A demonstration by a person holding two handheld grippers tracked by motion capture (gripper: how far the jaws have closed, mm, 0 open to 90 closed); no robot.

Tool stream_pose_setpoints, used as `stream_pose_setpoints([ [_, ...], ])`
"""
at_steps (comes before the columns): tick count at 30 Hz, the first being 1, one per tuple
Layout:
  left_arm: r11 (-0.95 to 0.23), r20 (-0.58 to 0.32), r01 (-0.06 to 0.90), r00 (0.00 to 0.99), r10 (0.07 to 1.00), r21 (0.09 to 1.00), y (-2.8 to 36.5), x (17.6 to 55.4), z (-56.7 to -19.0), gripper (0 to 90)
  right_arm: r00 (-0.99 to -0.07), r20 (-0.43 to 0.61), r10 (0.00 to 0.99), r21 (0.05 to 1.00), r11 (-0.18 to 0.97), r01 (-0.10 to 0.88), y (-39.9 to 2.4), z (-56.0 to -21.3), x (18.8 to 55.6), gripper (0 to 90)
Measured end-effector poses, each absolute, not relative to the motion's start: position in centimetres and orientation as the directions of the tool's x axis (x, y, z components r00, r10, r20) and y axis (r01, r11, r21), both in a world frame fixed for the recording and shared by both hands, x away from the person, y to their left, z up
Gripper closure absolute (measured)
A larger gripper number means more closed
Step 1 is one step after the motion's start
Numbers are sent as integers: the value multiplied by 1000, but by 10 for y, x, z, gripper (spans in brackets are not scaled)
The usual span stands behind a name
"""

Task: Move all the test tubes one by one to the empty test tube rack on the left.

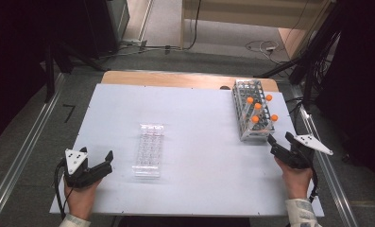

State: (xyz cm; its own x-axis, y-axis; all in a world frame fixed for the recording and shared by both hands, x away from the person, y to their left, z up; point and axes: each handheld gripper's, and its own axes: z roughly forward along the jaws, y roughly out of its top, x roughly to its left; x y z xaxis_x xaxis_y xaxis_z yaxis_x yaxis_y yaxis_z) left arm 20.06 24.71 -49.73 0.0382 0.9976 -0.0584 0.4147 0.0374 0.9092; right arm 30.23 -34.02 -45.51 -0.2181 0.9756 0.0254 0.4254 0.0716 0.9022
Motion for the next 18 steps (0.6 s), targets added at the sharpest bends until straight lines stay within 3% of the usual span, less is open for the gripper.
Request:
stream_pose_setpoints([
  [18, 43, -63, 413, 33, 997, 910, 248, 200, -498, 115, -183, -36, 983, 908, 109, 404, -331, -458, 339, 550],
])
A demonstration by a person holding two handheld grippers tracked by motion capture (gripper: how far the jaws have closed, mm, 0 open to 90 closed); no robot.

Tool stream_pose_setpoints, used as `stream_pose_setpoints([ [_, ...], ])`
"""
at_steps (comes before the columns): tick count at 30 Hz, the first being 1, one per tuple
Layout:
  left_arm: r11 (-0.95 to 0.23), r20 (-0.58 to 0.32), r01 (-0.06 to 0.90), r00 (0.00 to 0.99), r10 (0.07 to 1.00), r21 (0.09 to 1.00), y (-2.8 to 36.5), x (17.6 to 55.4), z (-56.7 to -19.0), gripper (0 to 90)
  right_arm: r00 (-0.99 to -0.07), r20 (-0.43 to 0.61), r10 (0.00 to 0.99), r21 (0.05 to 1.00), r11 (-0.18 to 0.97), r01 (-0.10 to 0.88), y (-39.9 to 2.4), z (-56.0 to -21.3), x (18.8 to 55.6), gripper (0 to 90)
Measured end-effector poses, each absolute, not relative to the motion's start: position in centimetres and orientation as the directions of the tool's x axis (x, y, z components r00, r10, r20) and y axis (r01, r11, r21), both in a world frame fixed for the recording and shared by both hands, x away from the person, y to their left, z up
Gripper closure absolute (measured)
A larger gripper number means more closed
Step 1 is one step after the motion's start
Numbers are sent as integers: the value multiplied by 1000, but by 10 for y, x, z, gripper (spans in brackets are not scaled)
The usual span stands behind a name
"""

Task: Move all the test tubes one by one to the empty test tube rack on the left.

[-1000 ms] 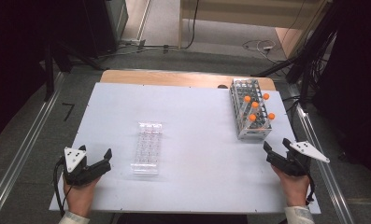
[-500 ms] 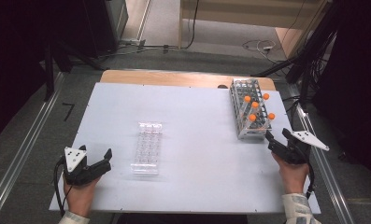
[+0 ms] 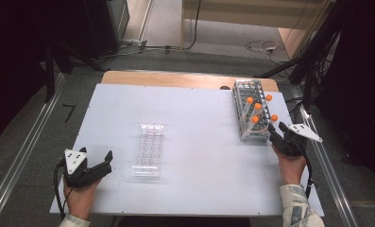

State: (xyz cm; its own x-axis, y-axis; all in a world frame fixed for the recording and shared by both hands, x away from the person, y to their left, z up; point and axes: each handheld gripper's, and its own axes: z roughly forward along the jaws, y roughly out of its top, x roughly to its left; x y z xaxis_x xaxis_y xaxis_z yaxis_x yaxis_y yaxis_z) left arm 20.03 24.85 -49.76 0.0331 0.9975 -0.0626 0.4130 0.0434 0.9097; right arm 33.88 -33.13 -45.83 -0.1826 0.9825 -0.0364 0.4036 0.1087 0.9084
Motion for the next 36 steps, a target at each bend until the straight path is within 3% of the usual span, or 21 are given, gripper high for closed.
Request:
stream_pose_setpoints([
  [17, 43, -63, 413, 34, 997, 909, 249, 200, -498, 116, -204, -56, 977, 903, 137, 407, -325, -464, 349, 704],
  [36, 42, -65, 412, 42, 997, 910, 249, 199, -494, 126, -209, -28, 977, 962, 83, 259, -330, -418, 328, 720],
])
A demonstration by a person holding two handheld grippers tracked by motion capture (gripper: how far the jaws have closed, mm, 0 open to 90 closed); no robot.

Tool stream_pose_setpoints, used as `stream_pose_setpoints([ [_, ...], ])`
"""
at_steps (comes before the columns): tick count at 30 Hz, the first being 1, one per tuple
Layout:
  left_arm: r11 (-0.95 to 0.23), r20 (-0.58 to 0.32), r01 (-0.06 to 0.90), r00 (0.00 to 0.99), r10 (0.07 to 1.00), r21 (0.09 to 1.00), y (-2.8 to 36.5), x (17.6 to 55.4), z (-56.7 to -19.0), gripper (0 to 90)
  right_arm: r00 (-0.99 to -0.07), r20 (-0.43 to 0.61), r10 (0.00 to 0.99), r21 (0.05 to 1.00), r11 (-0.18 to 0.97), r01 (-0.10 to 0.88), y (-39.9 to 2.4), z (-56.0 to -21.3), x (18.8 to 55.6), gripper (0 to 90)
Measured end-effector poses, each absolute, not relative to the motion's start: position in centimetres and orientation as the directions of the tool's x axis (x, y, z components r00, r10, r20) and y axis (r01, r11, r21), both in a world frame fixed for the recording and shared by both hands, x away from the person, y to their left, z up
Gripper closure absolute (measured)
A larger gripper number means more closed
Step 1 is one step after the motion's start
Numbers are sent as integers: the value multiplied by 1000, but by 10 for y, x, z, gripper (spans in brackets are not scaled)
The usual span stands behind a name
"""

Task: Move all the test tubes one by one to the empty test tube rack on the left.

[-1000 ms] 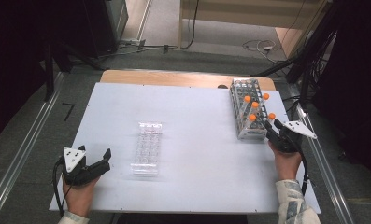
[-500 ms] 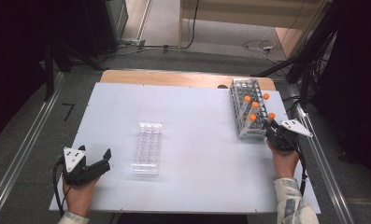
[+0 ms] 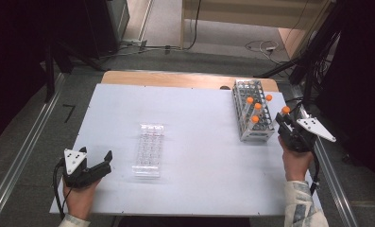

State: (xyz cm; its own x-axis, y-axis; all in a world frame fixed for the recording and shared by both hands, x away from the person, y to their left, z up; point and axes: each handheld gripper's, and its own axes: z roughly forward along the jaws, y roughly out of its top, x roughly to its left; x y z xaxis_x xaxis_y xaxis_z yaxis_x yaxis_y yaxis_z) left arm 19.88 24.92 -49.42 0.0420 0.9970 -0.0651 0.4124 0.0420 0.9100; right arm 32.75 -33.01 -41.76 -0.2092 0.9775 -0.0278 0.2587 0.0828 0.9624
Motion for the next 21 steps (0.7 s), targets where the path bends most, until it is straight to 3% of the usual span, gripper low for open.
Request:
stream_pose_setpoints([
  [6, 80, -119, 419, 66, 991, 904, 249, 197, -488, 126, -247, -23, 969, 964, 87, 250, -329, -407, 310, 721],
  [21, 51, -106, 374, 130, 986, 926, 233, 192, -468, 120, -388, -33, 921, 940, 160, 300, -298, -420, 279, 721],
])
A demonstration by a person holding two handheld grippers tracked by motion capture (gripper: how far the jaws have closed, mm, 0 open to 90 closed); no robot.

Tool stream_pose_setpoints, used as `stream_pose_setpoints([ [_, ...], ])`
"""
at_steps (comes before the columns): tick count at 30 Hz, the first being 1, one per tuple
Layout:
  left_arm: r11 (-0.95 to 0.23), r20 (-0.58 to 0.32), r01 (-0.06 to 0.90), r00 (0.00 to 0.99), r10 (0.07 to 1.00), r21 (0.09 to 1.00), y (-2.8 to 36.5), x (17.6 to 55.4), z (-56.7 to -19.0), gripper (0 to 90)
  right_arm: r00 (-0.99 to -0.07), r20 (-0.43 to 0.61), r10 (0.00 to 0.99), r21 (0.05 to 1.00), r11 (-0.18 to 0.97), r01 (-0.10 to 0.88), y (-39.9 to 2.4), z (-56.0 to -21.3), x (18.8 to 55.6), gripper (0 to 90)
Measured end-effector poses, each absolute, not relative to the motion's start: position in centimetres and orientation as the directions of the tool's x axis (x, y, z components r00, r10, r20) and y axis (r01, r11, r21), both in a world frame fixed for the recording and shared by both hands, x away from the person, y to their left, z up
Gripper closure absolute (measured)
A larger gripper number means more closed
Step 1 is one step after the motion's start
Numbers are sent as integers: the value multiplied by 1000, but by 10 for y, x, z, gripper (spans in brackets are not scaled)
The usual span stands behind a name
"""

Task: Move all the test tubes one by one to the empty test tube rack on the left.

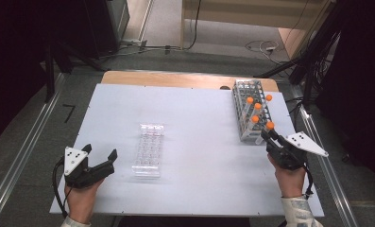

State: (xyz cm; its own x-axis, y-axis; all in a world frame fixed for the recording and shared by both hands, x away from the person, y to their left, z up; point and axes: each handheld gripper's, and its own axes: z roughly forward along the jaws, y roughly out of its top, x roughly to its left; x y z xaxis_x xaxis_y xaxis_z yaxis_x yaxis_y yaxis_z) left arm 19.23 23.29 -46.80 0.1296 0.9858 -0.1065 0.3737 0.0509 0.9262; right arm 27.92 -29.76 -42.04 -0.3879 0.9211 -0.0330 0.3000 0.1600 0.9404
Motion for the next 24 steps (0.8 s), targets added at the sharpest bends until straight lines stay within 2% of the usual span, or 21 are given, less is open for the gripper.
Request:
stream_pose_setpoints([
  [6, 21, -85, 361, 163, 983, 932, 222, 194, -460, 120, -456, -25, 889, 942, 174, 286, -277, -417, 272, 721],
  [24, -92, -36, 348, 345, 938, 933, 152, 214, -445, 126, -588, -42, 808, 917, 265, 298, -223, -432, 270, 721],
])
